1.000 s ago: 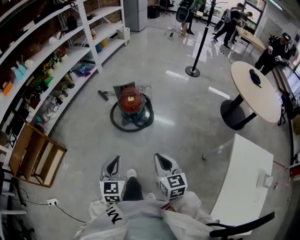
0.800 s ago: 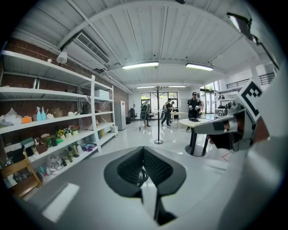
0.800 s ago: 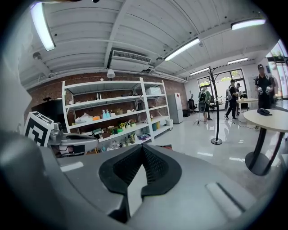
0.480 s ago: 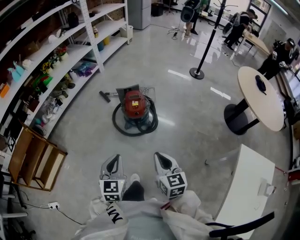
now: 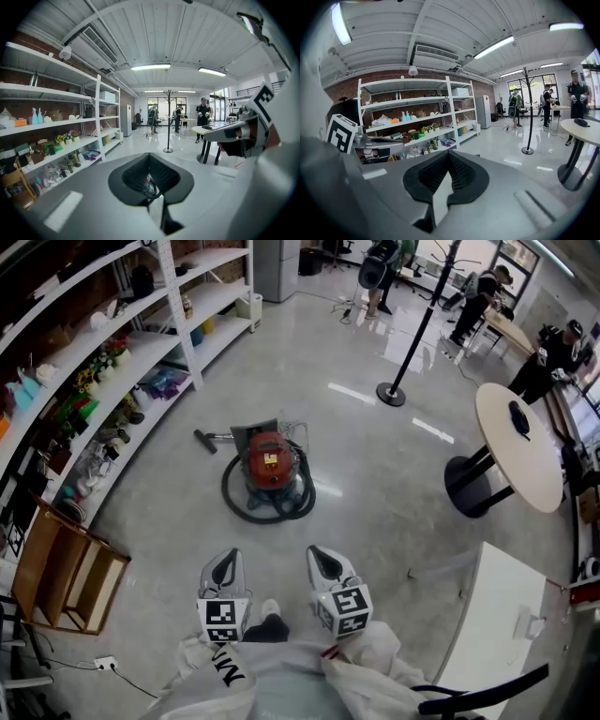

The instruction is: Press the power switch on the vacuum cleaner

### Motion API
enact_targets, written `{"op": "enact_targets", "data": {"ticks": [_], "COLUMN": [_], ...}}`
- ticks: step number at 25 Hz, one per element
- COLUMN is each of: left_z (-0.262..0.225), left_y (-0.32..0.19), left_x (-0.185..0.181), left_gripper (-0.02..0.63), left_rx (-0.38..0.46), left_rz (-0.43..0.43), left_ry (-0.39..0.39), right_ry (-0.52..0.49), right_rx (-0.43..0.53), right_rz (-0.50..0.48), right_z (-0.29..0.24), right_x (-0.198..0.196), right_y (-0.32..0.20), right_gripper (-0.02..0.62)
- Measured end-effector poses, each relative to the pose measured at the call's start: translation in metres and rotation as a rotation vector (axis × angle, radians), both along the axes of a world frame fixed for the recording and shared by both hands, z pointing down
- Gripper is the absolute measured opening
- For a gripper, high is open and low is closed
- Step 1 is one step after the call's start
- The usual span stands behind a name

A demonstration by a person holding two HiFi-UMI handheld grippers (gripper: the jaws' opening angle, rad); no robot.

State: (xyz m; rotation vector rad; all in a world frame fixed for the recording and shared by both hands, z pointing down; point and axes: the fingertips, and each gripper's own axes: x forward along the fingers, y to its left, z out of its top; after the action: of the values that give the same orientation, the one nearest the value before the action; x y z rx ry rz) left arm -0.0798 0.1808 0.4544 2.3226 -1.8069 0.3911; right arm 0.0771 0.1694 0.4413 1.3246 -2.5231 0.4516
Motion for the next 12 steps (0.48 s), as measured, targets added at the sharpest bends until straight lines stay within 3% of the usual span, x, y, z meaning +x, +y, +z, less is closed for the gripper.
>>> {"op": "enact_targets", "data": {"ticks": [12], "left_z": [0.002], "left_y": [-0.038], "left_x": [-0.039], "left_gripper": [0.000], "left_rx": [0.008], "left_rz": [0.001], "left_ry": [0.037], "right_ry": [0.017], "right_rx": [0.020], "right_rz": [0.036], "right_z": [-0.004], "right_x": [-0.029], "right_y": [-0.035], "right_gripper": [0.000]}}
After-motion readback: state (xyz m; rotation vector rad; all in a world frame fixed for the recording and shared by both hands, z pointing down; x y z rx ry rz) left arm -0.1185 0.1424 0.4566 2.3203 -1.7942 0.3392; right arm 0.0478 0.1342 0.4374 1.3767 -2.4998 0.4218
